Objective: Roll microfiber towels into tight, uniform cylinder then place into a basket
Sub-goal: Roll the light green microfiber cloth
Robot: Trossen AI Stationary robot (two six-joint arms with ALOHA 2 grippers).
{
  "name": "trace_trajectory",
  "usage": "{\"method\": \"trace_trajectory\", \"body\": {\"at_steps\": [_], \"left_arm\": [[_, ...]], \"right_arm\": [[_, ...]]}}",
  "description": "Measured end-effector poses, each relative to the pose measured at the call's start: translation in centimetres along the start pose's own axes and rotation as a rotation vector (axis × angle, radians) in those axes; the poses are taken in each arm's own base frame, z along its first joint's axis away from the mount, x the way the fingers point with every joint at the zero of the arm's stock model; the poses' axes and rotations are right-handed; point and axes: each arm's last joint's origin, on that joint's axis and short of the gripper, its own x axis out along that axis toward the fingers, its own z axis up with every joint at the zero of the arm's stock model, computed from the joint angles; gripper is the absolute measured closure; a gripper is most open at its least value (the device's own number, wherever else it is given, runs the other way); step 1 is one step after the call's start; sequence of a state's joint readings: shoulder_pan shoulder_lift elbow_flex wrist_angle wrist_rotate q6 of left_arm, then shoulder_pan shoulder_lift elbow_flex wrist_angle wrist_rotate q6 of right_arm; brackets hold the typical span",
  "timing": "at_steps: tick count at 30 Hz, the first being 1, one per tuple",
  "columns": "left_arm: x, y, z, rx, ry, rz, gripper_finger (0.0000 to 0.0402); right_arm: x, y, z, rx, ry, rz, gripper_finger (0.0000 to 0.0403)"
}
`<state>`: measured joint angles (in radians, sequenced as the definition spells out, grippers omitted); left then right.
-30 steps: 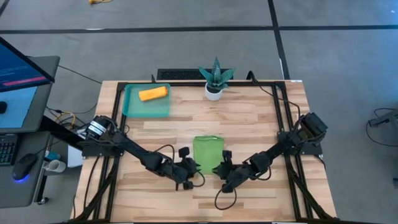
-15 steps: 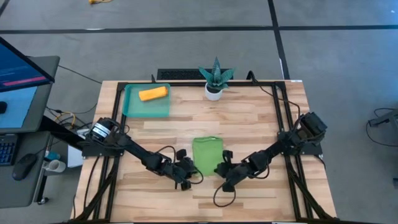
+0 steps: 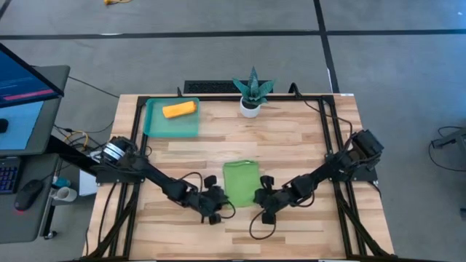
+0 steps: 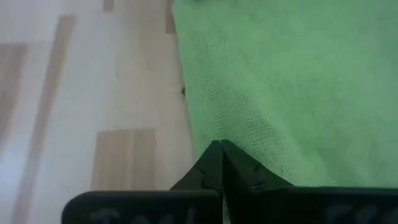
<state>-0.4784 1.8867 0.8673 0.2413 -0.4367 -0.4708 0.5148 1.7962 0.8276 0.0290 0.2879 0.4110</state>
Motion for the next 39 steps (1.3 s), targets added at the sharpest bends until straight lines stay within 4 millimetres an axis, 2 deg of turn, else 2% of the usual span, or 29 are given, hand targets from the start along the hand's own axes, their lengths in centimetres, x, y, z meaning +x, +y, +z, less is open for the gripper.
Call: {"method": "trace_trajectory", "body": {"at_steps": [4, 9, 11, 14, 19, 27, 31, 34, 39], "left_arm": [[-1.9, -0.7, 1.3, 0.029, -0.099, 0.05, 0.0327], [-2.4, -1.4, 1.7, 0.038, -0.181, 0.078, 0.0327], [-1.8, -1.5, 1.6, 0.018, -0.187, 0.035, 0.0327], [0.2, -1.2, 0.8, 0.004, -0.156, -0.038, 0.0327], [2.5, 0.0, -0.5, -0.022, -0.13, 0.022, 0.0327], [2.9, 0.3, -0.9, -0.058, -0.071, -0.007, 0.0327], [2.4, 0.1, -0.7, 0.001, -0.035, -0.061, 0.0327], [1.2, -0.2, -0.4, 0.064, -0.014, -0.072, 0.0327], [-2.1, -0.5, 0.8, 0.133, -0.021, 0.026, 0.0327]], "right_arm": [[-1.1, 0.0, 0.7, 0.004, -0.029, 0.014, 0.0383], [-2.9, -0.1, 1.9, 0.003, -0.109, -0.006, 0.0386], [-3.1, -0.2, 2.0, 0.006, -0.135, -0.046, 0.0386], [-2.1, -0.2, 1.5, -0.003, -0.117, -0.078, 0.0386], [-0.2, -0.2, 0.1, -0.028, -0.038, -0.101, 0.0389], [0.5, -0.7, -0.4, 0.037, 0.057, -0.034, 0.039], [0.3, -0.9, -0.2, 0.05, 0.057, -0.032, 0.0388], [-0.4, -1.0, 0.0, 0.029, 0.047, -0.05, 0.0381], [-3.5, -0.8, 1.3, 0.002, -0.049, -0.087, 0.0378]]}}
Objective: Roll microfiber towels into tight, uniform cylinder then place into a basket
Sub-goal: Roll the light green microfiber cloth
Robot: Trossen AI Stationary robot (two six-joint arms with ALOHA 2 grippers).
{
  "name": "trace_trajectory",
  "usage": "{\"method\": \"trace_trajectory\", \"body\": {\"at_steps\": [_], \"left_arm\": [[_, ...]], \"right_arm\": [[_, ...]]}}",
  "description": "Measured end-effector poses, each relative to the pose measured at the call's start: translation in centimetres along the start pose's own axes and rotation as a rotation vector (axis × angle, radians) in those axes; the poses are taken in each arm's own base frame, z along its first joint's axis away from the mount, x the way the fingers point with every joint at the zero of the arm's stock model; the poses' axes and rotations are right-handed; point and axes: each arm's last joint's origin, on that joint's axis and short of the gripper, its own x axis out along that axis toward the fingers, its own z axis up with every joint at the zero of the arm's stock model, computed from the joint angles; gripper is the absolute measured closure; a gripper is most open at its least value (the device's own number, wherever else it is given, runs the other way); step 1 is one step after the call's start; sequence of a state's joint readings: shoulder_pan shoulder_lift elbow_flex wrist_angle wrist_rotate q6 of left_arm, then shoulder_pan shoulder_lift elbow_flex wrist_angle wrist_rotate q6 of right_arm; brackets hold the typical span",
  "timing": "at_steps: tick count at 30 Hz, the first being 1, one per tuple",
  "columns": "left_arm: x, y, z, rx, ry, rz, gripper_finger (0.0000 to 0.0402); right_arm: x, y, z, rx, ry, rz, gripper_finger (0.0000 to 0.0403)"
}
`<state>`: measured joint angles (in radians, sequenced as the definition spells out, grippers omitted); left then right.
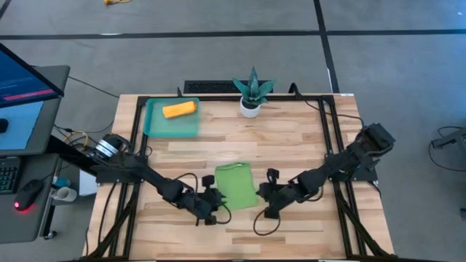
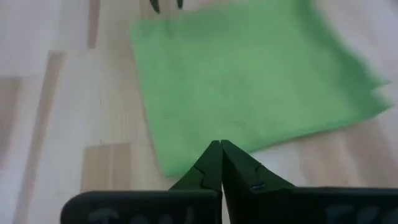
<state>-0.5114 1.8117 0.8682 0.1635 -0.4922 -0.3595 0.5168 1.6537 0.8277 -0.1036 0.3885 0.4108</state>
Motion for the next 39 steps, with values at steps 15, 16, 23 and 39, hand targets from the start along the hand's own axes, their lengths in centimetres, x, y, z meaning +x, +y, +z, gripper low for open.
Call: {"method": "trace_trajectory", "body": {"at_steps": [15, 16, 23, 39], "left_arm": [[-5.8, -4.5, 0.1, 0.326, -0.197, 0.109, 0.0327], [-5.7, -4.7, 0.3, 0.341, -0.204, 0.125, 0.0327], [-2.9, -6.4, 0.6, 0.45, -0.113, 0.127, 0.0327], [-0.5, -5.9, 1.2, 0.283, 0.009, 0.107, 0.0272]], "right_arm": [[-4.8, 6.0, -0.4, -0.379, -0.326, -0.046, 0.0379], [-4.7, 6.2, -0.4, -0.408, -0.336, -0.046, 0.0379], [-4.4, 6.3, -0.3, -0.404, -0.349, -0.032, 0.0376], [-4.1, 5.9, -0.1, -0.331, -0.329, -0.018, 0.0265]]}}
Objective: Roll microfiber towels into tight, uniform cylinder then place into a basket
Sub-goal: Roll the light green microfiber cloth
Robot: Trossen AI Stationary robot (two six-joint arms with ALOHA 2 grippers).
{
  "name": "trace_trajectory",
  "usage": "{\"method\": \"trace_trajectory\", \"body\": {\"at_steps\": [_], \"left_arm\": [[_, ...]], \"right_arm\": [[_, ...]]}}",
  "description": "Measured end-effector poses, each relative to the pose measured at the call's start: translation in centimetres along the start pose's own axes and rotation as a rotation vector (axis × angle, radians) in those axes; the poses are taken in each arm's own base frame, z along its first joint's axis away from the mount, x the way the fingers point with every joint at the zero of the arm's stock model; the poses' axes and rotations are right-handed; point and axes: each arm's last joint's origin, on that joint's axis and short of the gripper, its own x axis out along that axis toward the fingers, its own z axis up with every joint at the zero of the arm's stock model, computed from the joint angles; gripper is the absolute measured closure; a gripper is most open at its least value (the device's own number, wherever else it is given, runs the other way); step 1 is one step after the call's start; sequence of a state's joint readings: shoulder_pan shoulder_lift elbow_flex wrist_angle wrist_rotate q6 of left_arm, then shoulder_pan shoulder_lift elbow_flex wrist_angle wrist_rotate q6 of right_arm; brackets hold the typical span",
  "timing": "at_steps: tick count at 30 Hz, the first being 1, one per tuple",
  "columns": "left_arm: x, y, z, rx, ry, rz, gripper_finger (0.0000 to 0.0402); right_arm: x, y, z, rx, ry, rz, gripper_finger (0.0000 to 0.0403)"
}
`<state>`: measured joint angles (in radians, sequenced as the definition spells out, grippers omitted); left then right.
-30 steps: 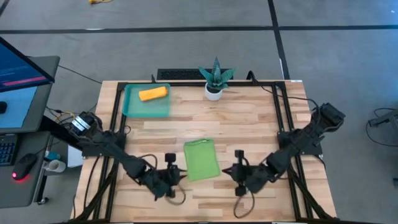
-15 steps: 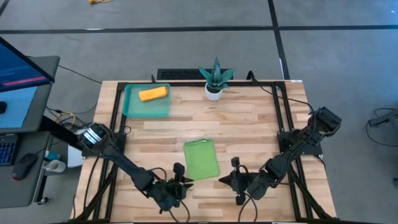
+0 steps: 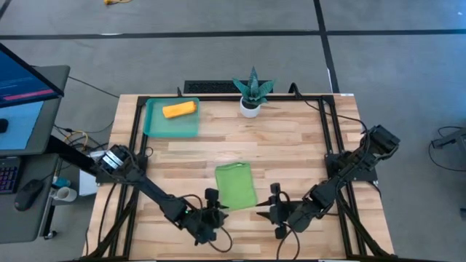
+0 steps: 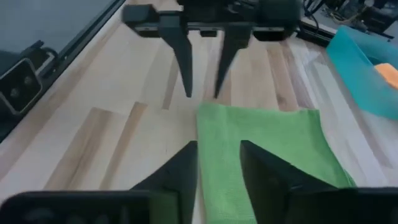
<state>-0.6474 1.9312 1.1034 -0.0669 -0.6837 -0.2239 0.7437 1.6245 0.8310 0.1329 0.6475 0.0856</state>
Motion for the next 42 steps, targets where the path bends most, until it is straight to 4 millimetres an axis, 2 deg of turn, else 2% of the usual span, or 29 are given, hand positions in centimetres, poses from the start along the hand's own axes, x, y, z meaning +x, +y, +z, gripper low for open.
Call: {"method": "trace_trajectory", "body": {"at_steps": [3, 9, 15, 19, 24, 31, 38, 42], "left_arm": [[0.4, 0.4, 0.0, -0.042, 0.021, -0.037, 0.0241], [1.5, 0.4, -0.7, -0.039, 0.059, -0.067, 0.0208], [3.3, -0.5, -2.1, -0.005, 0.093, -0.048, 0.0211], [3.6, -0.2, -2.3, -0.022, 0.108, -0.026, 0.0217], [3.5, -0.1, -2.3, -0.021, 0.111, -0.026, 0.022], [3.4, -0.2, -2.4, 0.004, 0.127, -0.015, 0.0221], [2.7, -0.3, -1.1, 0.091, 0.197, 0.029, 0.0221], [2.5, -0.1, -1.0, 0.076, 0.236, 0.049, 0.0221]], "right_arm": [[0.1, 0.1, -0.1, -0.016, 0.009, 0.03, 0.024], [2.4, 0.5, -1.8, -0.074, 0.07, 0.016, 0.0216], [4.6, 0.2, -3.4, -0.109, 0.145, -0.013, 0.0215], [5.7, -0.4, -4.2, -0.079, 0.19, 0.006, 0.0218], [6.9, -0.7, -5.0, -0.039, 0.225, 0.078, 0.0218], [8.0, -1.1, -6.2, 0.032, 0.288, 0.053, 0.0221], [8.4, -1.7, -6.4, 0.164, 0.316, 0.07, 0.0227], [8.4, -1.7, -6.5, 0.171, 0.322, 0.083, 0.0239]]}}
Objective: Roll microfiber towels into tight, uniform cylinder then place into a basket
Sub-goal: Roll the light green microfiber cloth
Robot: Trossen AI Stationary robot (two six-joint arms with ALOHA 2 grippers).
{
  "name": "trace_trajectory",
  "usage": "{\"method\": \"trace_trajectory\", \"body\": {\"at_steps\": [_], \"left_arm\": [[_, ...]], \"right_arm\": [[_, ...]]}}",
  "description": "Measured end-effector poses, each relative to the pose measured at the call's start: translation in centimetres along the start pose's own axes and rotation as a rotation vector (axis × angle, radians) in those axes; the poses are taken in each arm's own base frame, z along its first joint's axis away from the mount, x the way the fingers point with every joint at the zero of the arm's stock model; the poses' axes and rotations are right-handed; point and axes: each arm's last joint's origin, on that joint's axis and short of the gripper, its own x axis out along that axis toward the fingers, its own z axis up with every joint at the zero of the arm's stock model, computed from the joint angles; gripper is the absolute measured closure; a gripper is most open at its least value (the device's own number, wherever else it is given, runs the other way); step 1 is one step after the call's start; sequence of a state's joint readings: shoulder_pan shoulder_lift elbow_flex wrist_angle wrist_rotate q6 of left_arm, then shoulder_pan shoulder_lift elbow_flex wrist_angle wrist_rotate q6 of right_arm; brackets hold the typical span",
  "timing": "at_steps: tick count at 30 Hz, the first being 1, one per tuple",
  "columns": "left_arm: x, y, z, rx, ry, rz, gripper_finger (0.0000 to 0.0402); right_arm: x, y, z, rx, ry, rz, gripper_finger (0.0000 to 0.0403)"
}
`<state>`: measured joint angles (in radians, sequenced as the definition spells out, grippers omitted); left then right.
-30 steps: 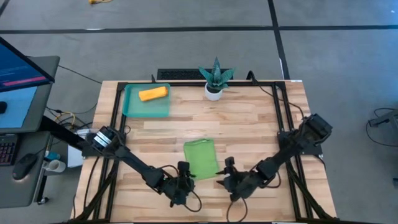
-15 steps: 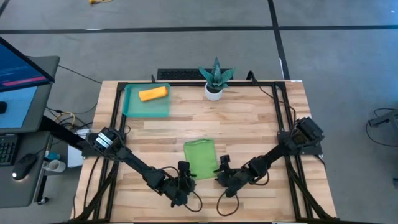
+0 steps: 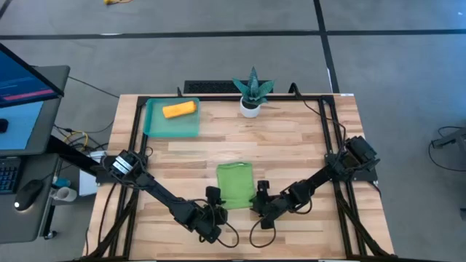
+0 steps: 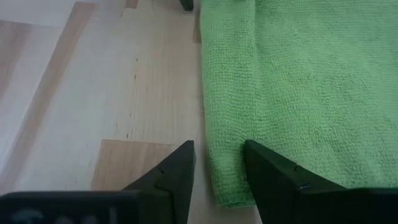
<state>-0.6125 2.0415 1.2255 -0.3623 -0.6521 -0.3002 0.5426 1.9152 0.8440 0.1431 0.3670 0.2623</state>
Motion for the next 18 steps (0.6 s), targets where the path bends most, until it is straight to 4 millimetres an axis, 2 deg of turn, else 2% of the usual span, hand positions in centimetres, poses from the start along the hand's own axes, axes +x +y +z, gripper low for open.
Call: {"method": "trace_trajectory", "body": {"at_steps": [7, 10, 13, 18], "left_arm": [[0.7, 0.0, -0.3, -0.055, -0.001, -0.002, 0.0222], [0.8, 0.2, -0.5, -0.085, 0.018, 0.015, 0.0239], [1.1, 0.5, -0.8, -0.098, 0.054, 0.02, 0.0282], [1.2, 0.4, -0.9, -0.088, 0.062, 0.011, 0.0381]], "right_arm": [[0.1, 0.0, 0.0, -0.007, 0.001, 0.005, 0.0252], [0.0, -0.1, 0.0, -0.003, 0.005, 0.023, 0.0263], [0.1, -0.1, 0.1, 0.001, 0.012, 0.052, 0.0291], [0.0, 0.0, 0.6, 0.001, 0.027, 0.094, 0.0364]]}}
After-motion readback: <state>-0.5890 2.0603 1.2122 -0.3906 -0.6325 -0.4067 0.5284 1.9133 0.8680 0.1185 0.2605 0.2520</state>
